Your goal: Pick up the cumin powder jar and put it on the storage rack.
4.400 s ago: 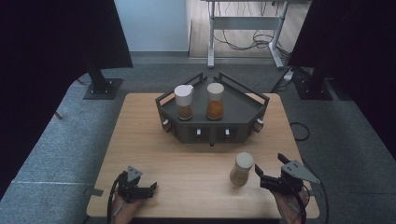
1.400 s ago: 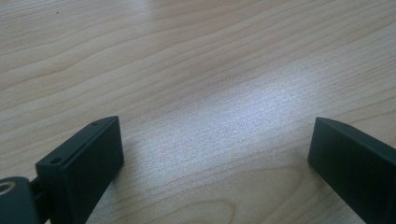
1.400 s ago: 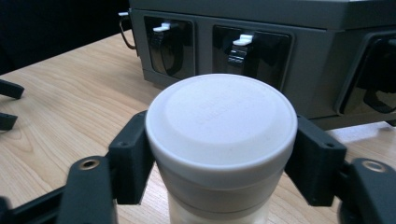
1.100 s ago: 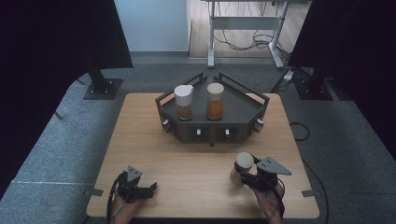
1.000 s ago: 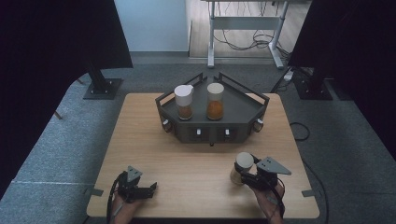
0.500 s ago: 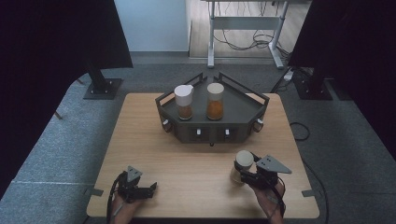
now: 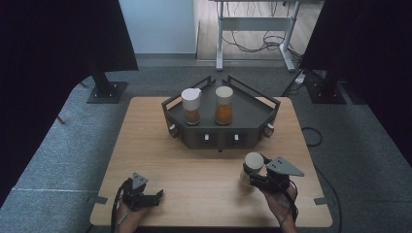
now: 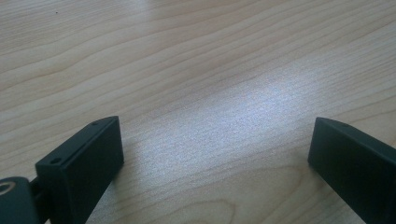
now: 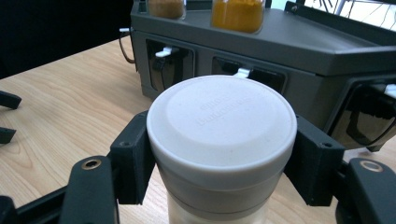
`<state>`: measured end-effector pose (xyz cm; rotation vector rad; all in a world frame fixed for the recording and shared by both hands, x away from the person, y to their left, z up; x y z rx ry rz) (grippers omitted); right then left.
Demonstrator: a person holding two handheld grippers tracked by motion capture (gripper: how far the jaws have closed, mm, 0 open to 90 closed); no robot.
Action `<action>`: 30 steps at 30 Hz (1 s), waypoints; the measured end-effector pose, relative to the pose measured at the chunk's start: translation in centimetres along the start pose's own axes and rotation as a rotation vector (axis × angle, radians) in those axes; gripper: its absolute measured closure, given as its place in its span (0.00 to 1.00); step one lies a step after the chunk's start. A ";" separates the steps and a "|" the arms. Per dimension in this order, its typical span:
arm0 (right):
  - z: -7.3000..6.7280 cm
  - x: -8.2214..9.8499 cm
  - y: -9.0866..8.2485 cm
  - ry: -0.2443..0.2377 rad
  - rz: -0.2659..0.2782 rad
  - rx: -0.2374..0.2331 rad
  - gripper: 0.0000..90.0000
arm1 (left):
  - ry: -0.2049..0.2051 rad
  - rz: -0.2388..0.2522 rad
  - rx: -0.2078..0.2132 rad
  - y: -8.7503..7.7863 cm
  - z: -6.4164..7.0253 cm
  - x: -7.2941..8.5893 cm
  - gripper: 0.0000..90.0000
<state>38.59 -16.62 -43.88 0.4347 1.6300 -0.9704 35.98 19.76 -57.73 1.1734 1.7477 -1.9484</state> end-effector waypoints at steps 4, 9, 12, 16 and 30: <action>0.0 -0.6 -0.1 0.010 0.005 -0.011 0.36 | 0.000 0.000 0.000 0.0 0.0 0.0 0.03; 0.1 -1.3 -0.1 0.007 0.005 -0.017 0.36 | 0.000 0.000 0.000 0.0 0.0 0.0 0.03; 0.2 -1.8 -0.2 0.010 0.006 -0.022 0.36 | 0.000 0.000 0.000 0.0 0.0 0.0 0.03; 0.4 -2.2 -0.2 0.004 -0.001 -0.017 0.36 | 0.000 0.000 0.000 0.0 0.0 0.0 0.03; 1.2 -3.9 -0.1 0.014 -0.011 -0.023 0.36 | -0.007 0.003 0.001 0.0 0.1 0.0 0.03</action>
Point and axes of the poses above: each handheld gripper's, and its own axes: y roughly forward along the jaws, x roughly out of its underside, z roughly to its right, the point moved 10 cm from there along y, roughly forward along the jaws, and after that the axes turned 5 degrees about -x, right-handed, at the moved point
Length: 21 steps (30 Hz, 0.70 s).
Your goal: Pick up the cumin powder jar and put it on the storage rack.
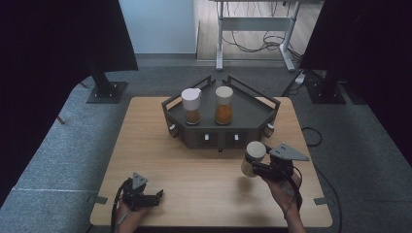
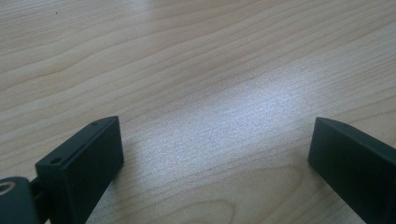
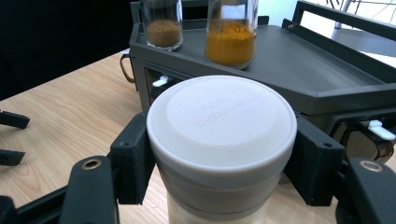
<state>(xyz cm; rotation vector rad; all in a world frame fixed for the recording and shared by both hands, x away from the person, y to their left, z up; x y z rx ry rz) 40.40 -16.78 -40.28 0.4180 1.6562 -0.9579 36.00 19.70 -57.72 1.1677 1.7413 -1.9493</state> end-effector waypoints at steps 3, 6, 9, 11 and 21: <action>0.1 -0.3 0.0 0.005 -0.002 0.002 0.36 | 0.000 0.000 0.000 0.0 0.0 0.0 0.03; 0.3 -0.6 0.1 0.007 -0.004 0.000 0.36 | -0.001 -0.001 0.000 0.0 0.0 0.0 0.03; 0.4 -0.9 0.2 0.009 -0.006 0.001 0.36 | -0.002 -0.001 -0.001 0.0 0.0 0.0 0.03; 0.4 -1.3 0.3 0.006 -0.006 0.000 0.36 | -0.001 0.000 0.000 0.0 0.0 0.0 0.03; 0.6 -2.6 0.6 -0.005 -0.006 -0.007 0.36 | -0.002 -0.001 0.000 0.0 0.0 0.0 0.03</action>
Point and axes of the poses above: each handheld gripper's, and its own axes: y roughly forward along the jaws, x roughly out of its underside, z roughly to its right, the point moved 10 cm from there along y, roughly forward along the jaws, and after that the axes turned 5 degrees about -x, right-handed, at the moved point
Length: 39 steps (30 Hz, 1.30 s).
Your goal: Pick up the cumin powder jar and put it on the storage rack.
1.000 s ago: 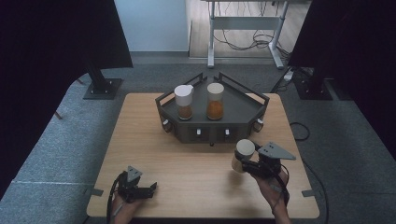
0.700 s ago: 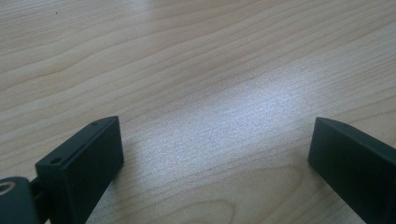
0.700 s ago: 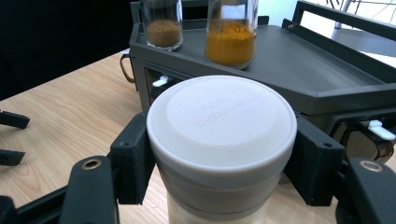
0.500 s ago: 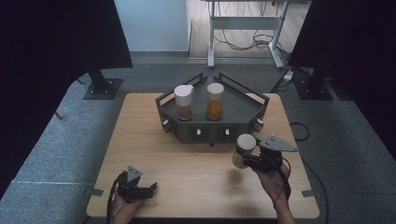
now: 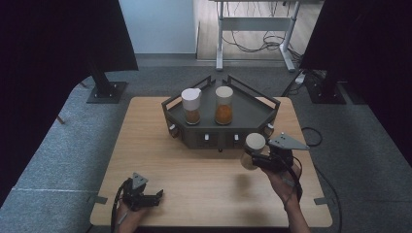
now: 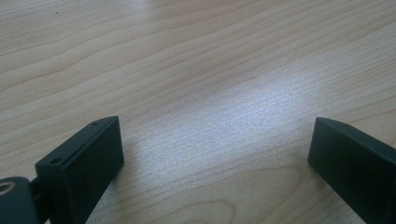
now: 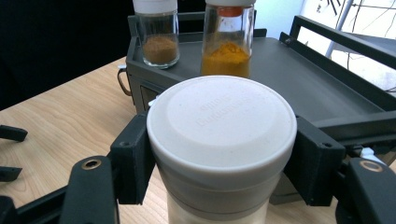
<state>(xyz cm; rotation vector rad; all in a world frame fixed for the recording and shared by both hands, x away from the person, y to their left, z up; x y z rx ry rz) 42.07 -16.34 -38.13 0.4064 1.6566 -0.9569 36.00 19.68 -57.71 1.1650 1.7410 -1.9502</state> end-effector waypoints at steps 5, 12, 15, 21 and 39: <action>0.2 -0.6 0.2 0.007 -0.001 -0.007 0.36 | -0.006 0.004 -0.001 0.0 0.0 0.0 0.03; 0.5 -1.4 0.3 0.018 0.004 -0.013 0.36 | -0.004 -0.003 -0.001 0.0 0.0 0.0 0.03; 0.7 -1.9 0.3 0.015 0.006 -0.012 0.36 | 0.001 -0.005 -0.002 0.0 0.0 0.0 0.03; 0.8 -3.1 0.3 0.005 0.009 -0.011 0.36 | 0.001 -0.005 -0.002 0.0 0.0 0.0 0.03; 2.0 -6.2 1.1 -0.002 0.006 -0.001 0.36 | 0.002 -0.005 0.000 0.0 0.0 0.0 0.03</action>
Point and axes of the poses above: each handheld gripper's, and its own axes: y roughly forward along the jaws, x roughly out of its underside, z roughly to its right, the point moved 10 cm from there along y, roughly forward along the jaws, and after that the axes turned 5 degrees about -x, right-handed, at the moved point
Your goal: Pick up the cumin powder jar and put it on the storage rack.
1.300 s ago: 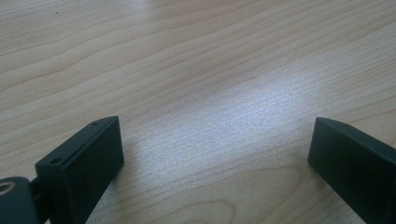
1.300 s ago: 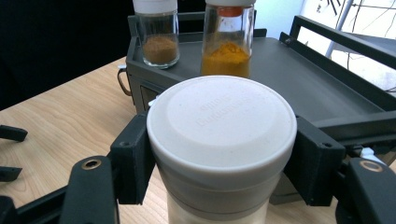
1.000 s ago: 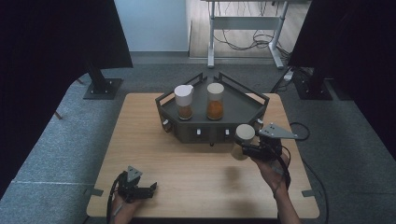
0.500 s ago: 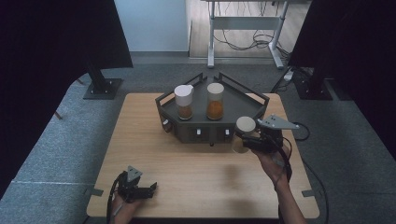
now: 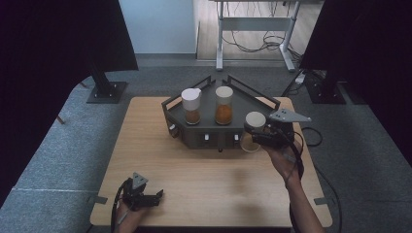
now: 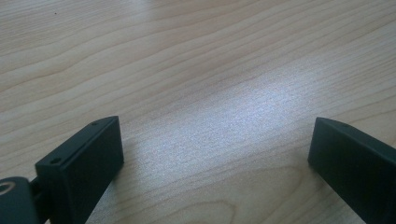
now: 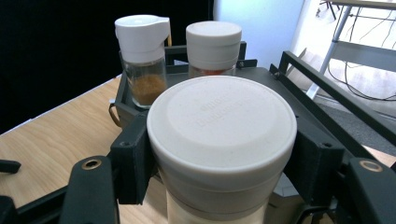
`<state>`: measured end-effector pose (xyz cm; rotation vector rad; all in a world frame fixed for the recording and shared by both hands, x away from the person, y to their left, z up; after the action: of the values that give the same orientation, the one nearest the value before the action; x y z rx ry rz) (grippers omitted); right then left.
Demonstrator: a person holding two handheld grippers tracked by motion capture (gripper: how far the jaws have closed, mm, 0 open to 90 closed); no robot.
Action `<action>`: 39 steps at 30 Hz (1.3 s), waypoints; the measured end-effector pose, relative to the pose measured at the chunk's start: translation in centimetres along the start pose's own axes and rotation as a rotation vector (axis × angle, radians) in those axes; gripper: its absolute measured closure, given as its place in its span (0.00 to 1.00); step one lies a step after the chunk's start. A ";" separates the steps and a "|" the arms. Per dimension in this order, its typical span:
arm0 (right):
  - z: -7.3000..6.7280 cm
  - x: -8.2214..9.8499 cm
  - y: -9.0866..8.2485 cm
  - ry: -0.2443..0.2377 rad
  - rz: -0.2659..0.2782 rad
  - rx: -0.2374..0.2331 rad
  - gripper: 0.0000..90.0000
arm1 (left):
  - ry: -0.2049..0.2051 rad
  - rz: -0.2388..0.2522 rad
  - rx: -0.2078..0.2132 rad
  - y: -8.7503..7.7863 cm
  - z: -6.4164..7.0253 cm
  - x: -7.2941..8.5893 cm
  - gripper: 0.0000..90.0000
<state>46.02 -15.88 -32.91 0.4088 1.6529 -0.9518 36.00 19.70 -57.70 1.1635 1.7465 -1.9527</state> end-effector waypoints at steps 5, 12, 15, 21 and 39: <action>0.3 -0.7 0.2 -0.006 -0.003 0.007 0.36 | -0.001 0.007 0.000 0.0 0.0 0.0 0.03; 0.8 -1.4 0.6 -0.006 -0.007 0.017 0.36 | 0.000 0.005 0.001 0.0 0.0 0.0 0.03; 1.0 -1.7 0.7 -0.005 -0.006 0.019 0.36 | 0.002 0.000 0.000 0.0 0.0 0.0 0.03; 1.5 -2.4 1.2 -0.011 -0.004 0.027 0.36 | 0.001 0.001 0.000 0.0 0.0 0.0 0.03; 3.1 -3.5 3.0 -0.028 0.001 0.055 0.36 | 0.010 0.000 0.000 0.0 -0.1 0.0 0.03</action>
<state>51.19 -15.70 -30.91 0.4311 1.6037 -0.9996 36.01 19.77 -57.72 1.1746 1.7515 -1.9505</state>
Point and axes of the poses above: each handheld gripper's, and its own axes: y roughly forward along the jaws, x roughly out of its underside, z roughly to its right, the point moved 10 cm from there along y, roughly forward along the jaws, and after that the axes turned 5 degrees about -x, right-handed, at the moved point
